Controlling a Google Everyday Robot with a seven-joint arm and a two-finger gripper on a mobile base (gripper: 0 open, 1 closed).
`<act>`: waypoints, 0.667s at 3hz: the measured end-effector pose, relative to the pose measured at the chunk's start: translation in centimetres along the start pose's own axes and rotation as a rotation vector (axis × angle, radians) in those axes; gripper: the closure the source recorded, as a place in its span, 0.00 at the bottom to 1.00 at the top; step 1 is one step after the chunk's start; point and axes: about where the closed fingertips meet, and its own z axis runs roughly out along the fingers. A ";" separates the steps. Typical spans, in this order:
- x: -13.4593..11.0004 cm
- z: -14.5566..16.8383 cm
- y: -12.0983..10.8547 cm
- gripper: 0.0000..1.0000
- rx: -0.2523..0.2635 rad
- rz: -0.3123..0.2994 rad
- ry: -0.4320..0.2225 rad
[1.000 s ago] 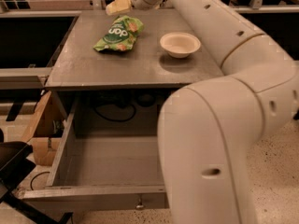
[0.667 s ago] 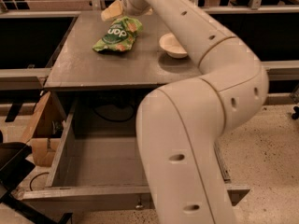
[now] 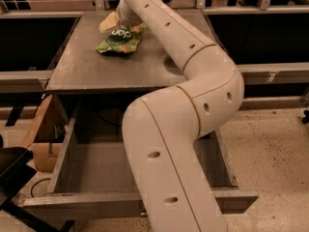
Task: Place green rice chip bag into top drawer
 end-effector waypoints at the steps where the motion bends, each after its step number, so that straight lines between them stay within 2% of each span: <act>1: 1.5 1.8 0.3 0.27 0.007 -0.002 0.051; 2: 1.5 1.8 0.3 0.50 0.007 -0.002 0.052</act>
Offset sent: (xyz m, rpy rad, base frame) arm 0.0013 0.0045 -0.0186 -0.0209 0.0367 -0.0017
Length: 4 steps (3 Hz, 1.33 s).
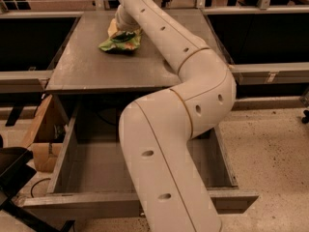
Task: Place green rice chip bag into top drawer
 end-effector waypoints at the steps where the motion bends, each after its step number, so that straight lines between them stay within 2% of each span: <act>1: 0.0 0.0 0.0 0.81 0.000 0.000 0.000; 2: 0.0 0.0 0.0 1.00 0.000 0.000 0.000; 3: -0.4 -0.8 -0.8 1.00 0.006 -0.007 -0.011; 4: -3.2 -6.5 -3.7 1.00 0.038 -0.064 -0.138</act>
Offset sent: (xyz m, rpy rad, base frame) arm 0.0000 0.0000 0.0000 0.0000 0.0000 0.0000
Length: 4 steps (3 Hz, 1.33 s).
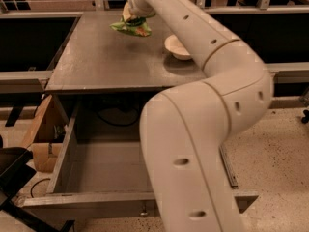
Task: Place green rice chip bag into top drawer
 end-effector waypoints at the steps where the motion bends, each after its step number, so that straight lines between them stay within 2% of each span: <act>1: -4.3 -11.2 -5.3 1.00 0.094 0.007 -0.226; 2: -4.2 -21.5 -8.6 1.00 0.148 0.043 -0.343; 3: -1.3 -32.7 -11.5 1.00 0.239 0.097 -0.405; 4: 4.2 -40.0 -12.4 1.00 0.298 0.150 -0.401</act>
Offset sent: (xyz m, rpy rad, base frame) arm -0.2918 -0.1852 0.1241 -0.0212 -0.2746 -0.1365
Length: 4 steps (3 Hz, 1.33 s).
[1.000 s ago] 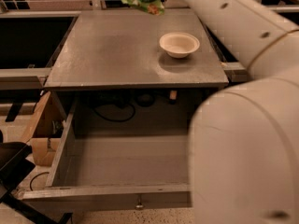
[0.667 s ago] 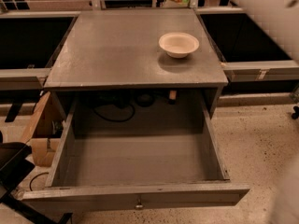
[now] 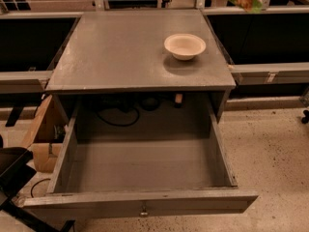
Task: Place green rice chip bag into top drawer
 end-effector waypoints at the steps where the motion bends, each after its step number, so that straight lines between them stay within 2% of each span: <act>1: 7.0 -3.2 -1.5 1.00 0.022 -0.002 0.109; 2: 14.4 -4.9 -2.1 1.00 -0.023 -0.058 0.229; 3: 17.9 -5.6 -1.9 1.00 -0.081 -0.059 0.294; 4: 17.8 -5.6 -1.0 1.00 -0.117 -0.080 0.289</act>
Offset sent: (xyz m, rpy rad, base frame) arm -0.1092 -0.0450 -0.1795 -0.1960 0.3079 0.0991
